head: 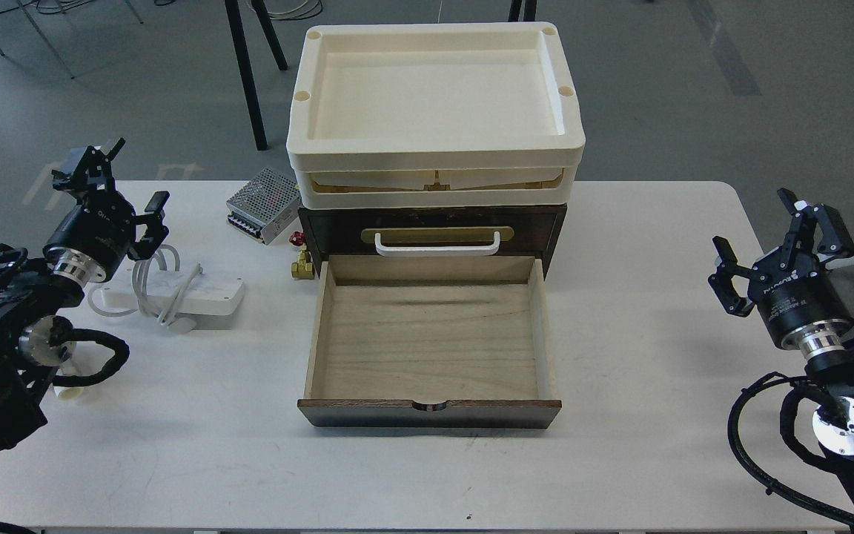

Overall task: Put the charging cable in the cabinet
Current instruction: 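Move the left gripper toward the white charging adapter on the table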

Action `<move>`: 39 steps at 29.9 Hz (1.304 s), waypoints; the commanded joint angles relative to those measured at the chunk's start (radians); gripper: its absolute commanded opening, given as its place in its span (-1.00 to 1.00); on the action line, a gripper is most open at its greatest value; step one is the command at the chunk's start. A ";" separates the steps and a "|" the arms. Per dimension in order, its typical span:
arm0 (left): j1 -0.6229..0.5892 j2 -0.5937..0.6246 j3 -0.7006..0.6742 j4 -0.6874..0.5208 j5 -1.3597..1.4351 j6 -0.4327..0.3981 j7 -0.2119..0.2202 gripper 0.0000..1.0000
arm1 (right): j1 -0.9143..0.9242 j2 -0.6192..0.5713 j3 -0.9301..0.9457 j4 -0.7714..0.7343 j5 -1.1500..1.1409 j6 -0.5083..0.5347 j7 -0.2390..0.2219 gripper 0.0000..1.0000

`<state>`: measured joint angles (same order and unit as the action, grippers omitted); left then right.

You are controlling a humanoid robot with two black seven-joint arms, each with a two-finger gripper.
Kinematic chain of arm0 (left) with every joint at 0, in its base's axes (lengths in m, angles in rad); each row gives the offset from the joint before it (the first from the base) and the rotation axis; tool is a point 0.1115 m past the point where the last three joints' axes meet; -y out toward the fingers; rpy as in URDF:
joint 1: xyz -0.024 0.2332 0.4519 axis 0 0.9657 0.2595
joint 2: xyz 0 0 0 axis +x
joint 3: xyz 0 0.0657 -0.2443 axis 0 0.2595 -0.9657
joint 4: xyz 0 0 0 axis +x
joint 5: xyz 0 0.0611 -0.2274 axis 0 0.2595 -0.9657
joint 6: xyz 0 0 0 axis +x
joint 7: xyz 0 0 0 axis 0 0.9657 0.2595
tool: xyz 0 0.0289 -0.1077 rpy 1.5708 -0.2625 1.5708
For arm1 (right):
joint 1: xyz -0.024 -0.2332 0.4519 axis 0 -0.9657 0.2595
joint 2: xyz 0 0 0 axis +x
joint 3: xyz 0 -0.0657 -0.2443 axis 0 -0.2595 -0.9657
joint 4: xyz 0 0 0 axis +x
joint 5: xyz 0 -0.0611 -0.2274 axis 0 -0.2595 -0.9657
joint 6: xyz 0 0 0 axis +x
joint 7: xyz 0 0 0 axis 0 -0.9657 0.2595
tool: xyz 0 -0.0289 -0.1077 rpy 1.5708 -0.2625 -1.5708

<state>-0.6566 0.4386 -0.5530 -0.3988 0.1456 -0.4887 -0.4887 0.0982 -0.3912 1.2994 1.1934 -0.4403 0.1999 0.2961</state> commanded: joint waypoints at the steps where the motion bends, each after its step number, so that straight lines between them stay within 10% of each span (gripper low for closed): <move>1: -0.001 -0.001 -0.001 0.000 0.000 0.000 0.000 1.00 | 0.000 0.000 0.001 0.000 0.000 0.001 0.000 0.99; 13: -0.020 -0.004 0.068 0.130 0.077 0.000 0.000 1.00 | 0.000 0.000 0.001 0.000 0.000 0.000 0.000 0.99; 30: -0.429 0.192 0.114 0.127 0.563 0.000 0.000 0.99 | 0.000 0.000 0.003 0.000 0.000 0.001 0.000 0.99; 39: -0.514 0.318 0.192 -0.141 1.023 0.000 0.000 1.00 | 0.000 0.000 0.004 0.000 0.000 0.000 0.000 0.99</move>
<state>-1.1536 0.7142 -0.4003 -0.4155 1.0139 -0.4887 -0.4887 0.0982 -0.3911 1.3039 1.1934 -0.4403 0.2007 0.2961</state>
